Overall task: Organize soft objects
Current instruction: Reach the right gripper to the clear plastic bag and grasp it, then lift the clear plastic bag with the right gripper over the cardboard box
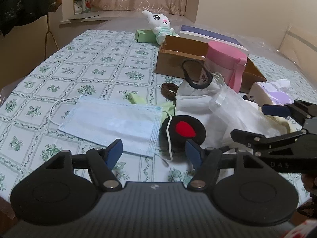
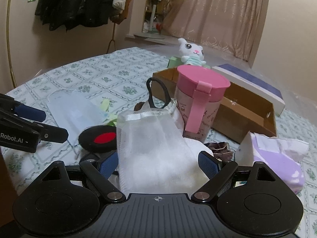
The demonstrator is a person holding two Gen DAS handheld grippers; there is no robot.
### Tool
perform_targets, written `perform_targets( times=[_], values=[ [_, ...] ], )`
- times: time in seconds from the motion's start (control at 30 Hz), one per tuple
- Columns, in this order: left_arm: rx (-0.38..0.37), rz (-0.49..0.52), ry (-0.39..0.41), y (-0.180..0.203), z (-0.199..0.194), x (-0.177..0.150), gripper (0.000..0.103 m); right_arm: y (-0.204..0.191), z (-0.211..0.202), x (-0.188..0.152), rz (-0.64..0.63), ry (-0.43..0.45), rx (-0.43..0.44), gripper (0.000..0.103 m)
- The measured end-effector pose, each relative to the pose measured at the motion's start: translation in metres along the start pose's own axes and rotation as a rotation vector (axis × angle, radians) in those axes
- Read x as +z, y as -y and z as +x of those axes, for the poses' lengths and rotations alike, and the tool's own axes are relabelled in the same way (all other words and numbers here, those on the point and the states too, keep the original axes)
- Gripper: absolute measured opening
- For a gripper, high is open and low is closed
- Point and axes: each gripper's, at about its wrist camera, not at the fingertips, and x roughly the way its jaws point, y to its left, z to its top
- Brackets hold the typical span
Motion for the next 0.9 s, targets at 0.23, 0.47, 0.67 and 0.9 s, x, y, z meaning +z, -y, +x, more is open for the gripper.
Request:
perform_targets(
  times=[0.23,0.47,0.67,0.9],
  values=[
    [-0.011,0.029,-0.008,0.007,0.010,0.003,0.063,0.015,0.009,0.000,0.035,-0.014,0.026,0.018],
    [-0.015,0.109,-0.001,0.022,0.014,0.001,0.056,0.030,-0.010,-0.002,0.139,0.027,0.038,0.002],
    [-0.012,0.253,0.029,0.044,0.016,0.005,0.050,0.039,-0.042,-0.002,0.215,0.091,0.030,0.002],
    [-0.021,0.403,-0.017,0.069,0.040,0.007,0.048,0.052,-0.057,-0.006,0.287,0.096,0.036,0.002]
  ],
)
